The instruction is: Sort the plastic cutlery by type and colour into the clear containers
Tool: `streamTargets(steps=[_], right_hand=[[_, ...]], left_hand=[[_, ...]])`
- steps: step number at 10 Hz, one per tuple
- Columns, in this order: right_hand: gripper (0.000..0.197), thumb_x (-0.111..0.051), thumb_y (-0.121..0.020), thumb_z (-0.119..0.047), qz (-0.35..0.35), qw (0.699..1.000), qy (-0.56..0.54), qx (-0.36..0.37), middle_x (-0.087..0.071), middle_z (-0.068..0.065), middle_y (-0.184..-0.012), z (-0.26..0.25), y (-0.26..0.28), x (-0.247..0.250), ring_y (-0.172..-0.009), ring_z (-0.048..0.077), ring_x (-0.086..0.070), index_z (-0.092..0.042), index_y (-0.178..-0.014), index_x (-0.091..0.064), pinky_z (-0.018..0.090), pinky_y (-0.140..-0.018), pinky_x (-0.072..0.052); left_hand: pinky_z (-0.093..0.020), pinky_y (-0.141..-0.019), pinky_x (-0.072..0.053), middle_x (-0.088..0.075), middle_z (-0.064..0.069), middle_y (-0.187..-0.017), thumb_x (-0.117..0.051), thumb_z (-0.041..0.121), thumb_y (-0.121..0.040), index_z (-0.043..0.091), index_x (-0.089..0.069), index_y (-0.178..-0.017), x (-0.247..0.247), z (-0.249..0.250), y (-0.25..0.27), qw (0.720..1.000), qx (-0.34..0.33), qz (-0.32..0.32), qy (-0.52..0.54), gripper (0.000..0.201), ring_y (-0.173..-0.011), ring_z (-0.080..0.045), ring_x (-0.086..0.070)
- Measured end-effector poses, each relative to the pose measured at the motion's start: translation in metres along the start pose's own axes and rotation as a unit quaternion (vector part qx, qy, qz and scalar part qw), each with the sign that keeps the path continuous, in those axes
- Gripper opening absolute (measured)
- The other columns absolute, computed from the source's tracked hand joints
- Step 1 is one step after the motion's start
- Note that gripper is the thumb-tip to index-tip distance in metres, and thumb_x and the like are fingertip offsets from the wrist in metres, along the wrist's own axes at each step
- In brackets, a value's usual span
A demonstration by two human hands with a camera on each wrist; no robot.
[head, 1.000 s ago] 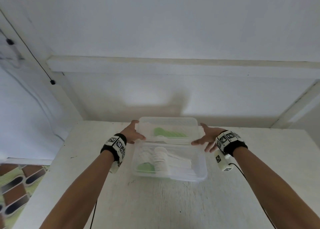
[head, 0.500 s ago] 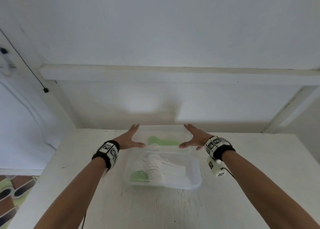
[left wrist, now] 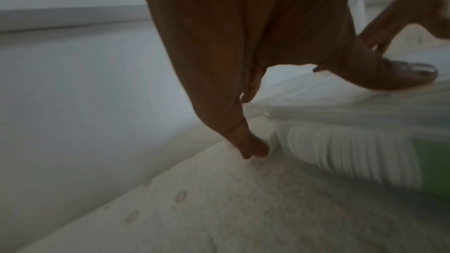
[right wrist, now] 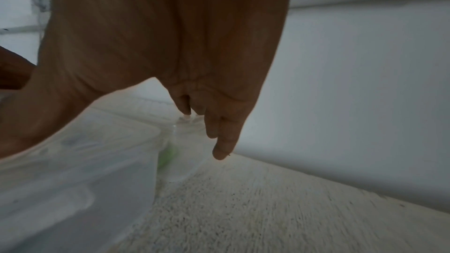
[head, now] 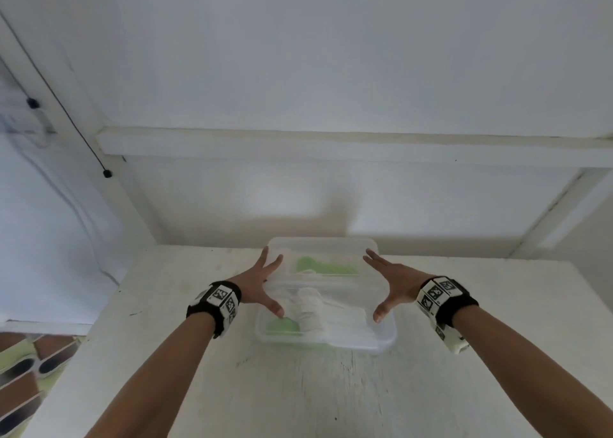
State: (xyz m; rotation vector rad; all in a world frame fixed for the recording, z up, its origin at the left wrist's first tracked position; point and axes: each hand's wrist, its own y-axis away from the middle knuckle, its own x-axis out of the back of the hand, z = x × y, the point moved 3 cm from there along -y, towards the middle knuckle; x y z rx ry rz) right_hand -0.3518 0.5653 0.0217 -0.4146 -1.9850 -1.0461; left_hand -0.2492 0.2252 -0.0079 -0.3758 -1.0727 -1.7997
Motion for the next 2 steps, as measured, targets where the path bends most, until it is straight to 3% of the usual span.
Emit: streamTargets(steps=[1, 2], right_hand=[[0.136, -0.084, -0.058, -0.07, 0.028, 0.999, -0.035, -0.017, 0.015, -0.024, -0.165, 0.002, 0.005, 0.001, -0.154, 0.015, -0.012, -0.036, -0.161, -0.002, 0.044, -0.125, -0.019], [0.088, -0.059, -0.074, -0.084, 0.145, 0.985, -0.088, 0.022, -0.015, -0.031, -0.16, -0.002, 0.035, -0.026, -0.146, 0.003, -0.031, -0.05, -0.15, -0.031, 0.026, -0.119, -0.028]], left_hand=[[-0.044, -0.118, -0.033, 0.04, 0.017, -0.156, -0.087, 0.068, -0.056, 0.049, 0.01, -0.155, 0.007, 0.006, 0.013, 1.0, 0.018, -0.005, -0.004, 0.14, -0.152, -0.025, -0.022], [-0.037, -0.119, -0.029, 0.036, 0.02, -0.157, -0.072, 0.083, -0.063, 0.048, 0.014, -0.154, -0.026, 0.001, 0.047, 0.999, -0.01, 0.054, 0.002, 0.131, -0.153, -0.016, -0.015]])
